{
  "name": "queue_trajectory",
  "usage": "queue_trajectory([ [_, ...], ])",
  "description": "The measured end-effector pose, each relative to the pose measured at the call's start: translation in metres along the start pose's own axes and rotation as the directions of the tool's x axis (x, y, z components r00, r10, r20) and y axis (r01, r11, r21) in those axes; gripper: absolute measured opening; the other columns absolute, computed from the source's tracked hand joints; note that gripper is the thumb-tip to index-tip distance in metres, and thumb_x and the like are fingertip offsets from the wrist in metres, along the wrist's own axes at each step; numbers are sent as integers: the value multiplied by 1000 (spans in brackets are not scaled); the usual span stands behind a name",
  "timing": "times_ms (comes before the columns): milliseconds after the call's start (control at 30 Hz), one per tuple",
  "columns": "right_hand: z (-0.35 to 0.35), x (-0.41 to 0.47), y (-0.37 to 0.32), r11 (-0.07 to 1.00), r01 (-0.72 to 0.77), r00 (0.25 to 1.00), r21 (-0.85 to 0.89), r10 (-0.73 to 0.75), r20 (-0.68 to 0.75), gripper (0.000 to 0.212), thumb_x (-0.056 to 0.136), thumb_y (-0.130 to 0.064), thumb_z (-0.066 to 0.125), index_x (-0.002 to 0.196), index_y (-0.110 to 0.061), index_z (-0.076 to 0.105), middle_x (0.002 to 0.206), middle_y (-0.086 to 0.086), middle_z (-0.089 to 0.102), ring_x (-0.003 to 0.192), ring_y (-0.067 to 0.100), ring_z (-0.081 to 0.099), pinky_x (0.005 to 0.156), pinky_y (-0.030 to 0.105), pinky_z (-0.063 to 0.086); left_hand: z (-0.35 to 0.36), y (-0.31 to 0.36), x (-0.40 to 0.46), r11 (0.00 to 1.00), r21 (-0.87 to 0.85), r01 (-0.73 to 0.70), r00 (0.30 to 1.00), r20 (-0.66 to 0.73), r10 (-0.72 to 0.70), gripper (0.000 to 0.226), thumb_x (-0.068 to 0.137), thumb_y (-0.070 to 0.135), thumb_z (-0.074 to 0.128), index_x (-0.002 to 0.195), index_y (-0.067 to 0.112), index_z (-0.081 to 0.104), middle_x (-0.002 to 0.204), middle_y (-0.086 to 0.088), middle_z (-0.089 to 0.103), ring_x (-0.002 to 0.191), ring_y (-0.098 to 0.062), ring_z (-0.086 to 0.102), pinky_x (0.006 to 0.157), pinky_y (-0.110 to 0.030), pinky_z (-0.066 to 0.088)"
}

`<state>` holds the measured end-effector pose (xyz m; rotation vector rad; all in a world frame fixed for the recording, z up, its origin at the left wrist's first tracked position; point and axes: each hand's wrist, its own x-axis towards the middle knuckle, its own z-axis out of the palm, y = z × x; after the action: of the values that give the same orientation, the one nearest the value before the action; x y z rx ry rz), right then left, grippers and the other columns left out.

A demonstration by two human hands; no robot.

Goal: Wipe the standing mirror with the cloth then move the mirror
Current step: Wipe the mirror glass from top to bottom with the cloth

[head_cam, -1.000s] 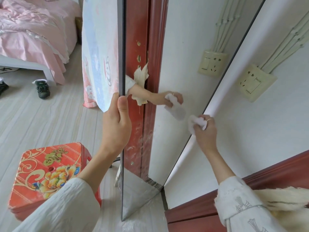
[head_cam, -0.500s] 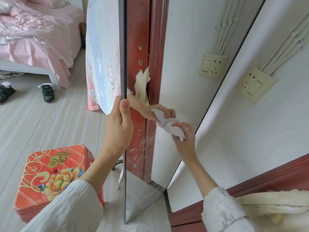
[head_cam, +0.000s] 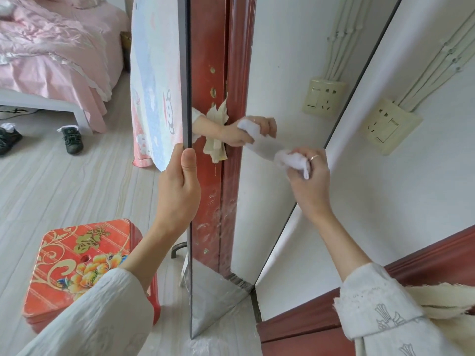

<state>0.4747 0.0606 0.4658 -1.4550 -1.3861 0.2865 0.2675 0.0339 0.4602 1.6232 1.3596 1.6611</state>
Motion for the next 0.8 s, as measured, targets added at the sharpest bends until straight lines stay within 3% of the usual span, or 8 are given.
queue_trajectory([
  [167,18,4,-25,987,15,1000,159,-17,11,30,79,10,53,96,-13,59,107,8,45,80,-10,53,77,2,41,1,1,-2,1000,4,7,1000,-7,-7,33,99,22,25,66,26,27,60,6,26,51,-1,32,52,-15,30],
  [267,35,-18,-13,980,53,997,193,-63,47,25,72,-1,57,88,-20,58,97,1,45,84,4,53,81,8,42,0,1,-1,1000,-3,14,1000,-14,-14,33,99,23,25,67,26,29,59,6,28,51,-1,32,51,-17,29],
  [333,46,-37,-3,977,68,993,201,-86,82,20,70,-6,59,87,-16,61,92,-9,42,84,7,52,79,5,40,0,0,0,1000,-6,12,1000,-13,-13,32,98,25,25,67,25,29,59,6,28,50,-2,31,50,-17,29],
  [433,61,-64,14,986,82,988,144,-100,120,18,70,-9,63,88,-4,66,92,-13,41,84,15,52,74,2,39,0,-2,1,1000,-8,14,1000,-15,-14,32,98,26,24,67,24,30,60,6,30,52,-2,32,52,-16,30],
  [533,65,-81,34,998,49,965,30,-55,257,20,75,-15,62,91,-4,67,92,-9,41,87,20,50,73,4,40,0,0,1,1000,-7,17,1000,-12,-17,32,98,26,24,67,23,30,61,6,30,54,-3,32,53,-15,31],
  [633,62,-86,59,963,52,852,-263,95,515,22,81,-6,58,100,-1,67,97,3,45,92,22,52,75,12,39,-1,2,0,1000,8,4,1000,-3,-4,33,99,23,24,66,26,28,60,6,28,52,-1,32,51,-16,30],
  [700,55,-83,67,927,55,774,-370,195,603,21,80,-3,56,97,3,67,98,13,54,92,26,58,73,14,37,-2,5,-1,1000,25,-7,1000,6,7,34,99,21,24,66,27,27,60,6,28,51,-1,34,51,-16,30],
  [800,39,-67,54,955,-30,858,-296,177,482,19,76,-7,57,88,6,64,91,11,55,78,18,58,66,13,40,-4,7,-3,999,43,-7,1000,15,6,33,99,22,25,67,22,30,59,5,28,51,-1,36,50,-15,31],
])
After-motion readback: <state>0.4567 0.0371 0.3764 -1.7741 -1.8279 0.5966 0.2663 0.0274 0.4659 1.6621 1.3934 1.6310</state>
